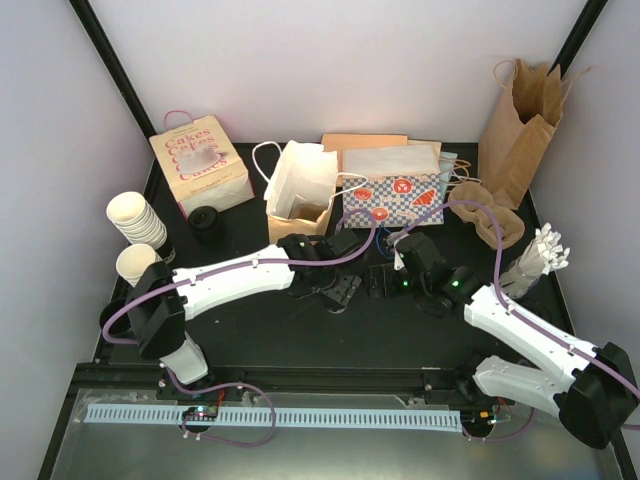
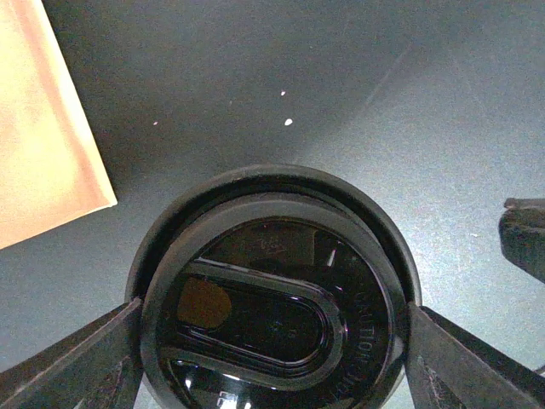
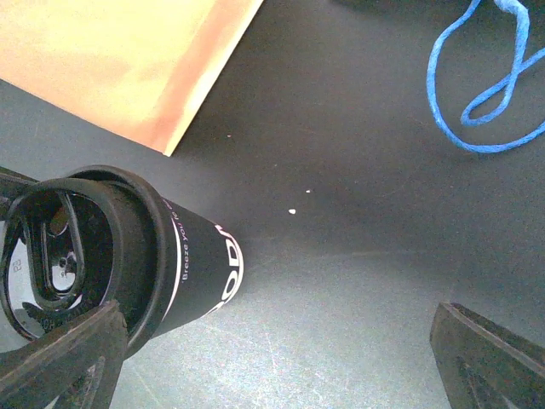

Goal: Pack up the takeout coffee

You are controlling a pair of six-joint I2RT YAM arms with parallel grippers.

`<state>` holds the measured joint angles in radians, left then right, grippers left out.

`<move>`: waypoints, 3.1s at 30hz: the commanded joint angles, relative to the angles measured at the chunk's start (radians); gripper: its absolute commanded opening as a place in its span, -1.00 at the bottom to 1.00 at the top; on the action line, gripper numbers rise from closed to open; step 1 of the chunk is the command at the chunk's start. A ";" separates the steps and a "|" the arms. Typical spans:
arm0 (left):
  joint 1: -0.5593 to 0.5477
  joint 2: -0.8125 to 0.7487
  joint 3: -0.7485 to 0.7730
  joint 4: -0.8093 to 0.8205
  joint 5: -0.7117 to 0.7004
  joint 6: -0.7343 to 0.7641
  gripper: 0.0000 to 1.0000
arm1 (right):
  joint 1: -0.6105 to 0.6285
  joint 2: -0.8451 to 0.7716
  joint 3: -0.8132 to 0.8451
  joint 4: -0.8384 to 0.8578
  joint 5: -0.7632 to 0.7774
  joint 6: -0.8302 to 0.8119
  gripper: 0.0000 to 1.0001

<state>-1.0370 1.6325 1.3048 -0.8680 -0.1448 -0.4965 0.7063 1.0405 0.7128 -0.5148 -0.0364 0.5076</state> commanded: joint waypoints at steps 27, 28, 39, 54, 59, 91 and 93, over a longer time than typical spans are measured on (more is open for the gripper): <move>-0.001 0.004 0.036 -0.020 0.025 0.017 0.58 | -0.005 -0.001 -0.104 0.147 -0.218 0.102 0.49; -0.001 0.004 0.036 -0.020 0.025 0.018 0.58 | -0.005 0.001 -0.109 0.153 -0.227 0.105 0.45; -0.001 0.001 0.027 -0.018 0.024 0.012 0.56 | -0.005 0.011 -0.184 0.298 -0.312 0.222 0.21; -0.001 -0.008 0.013 -0.010 0.036 -0.008 0.54 | -0.006 -0.056 -0.279 0.423 -0.266 0.399 -0.01; -0.001 -0.008 0.008 -0.004 0.040 -0.008 0.53 | -0.005 -0.058 -0.282 0.447 -0.261 0.421 -0.01; -0.001 -0.003 -0.006 0.002 0.045 -0.009 0.47 | -0.005 -0.029 -0.291 0.393 -0.230 0.349 0.02; -0.001 -0.005 -0.006 0.000 0.043 -0.010 0.47 | -0.005 -0.061 -0.262 0.351 -0.199 0.323 0.09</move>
<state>-1.0355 1.6325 1.3037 -0.8646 -0.1257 -0.4934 0.7044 1.0302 0.4133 -0.0273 -0.3080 0.8974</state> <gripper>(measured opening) 0.745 0.524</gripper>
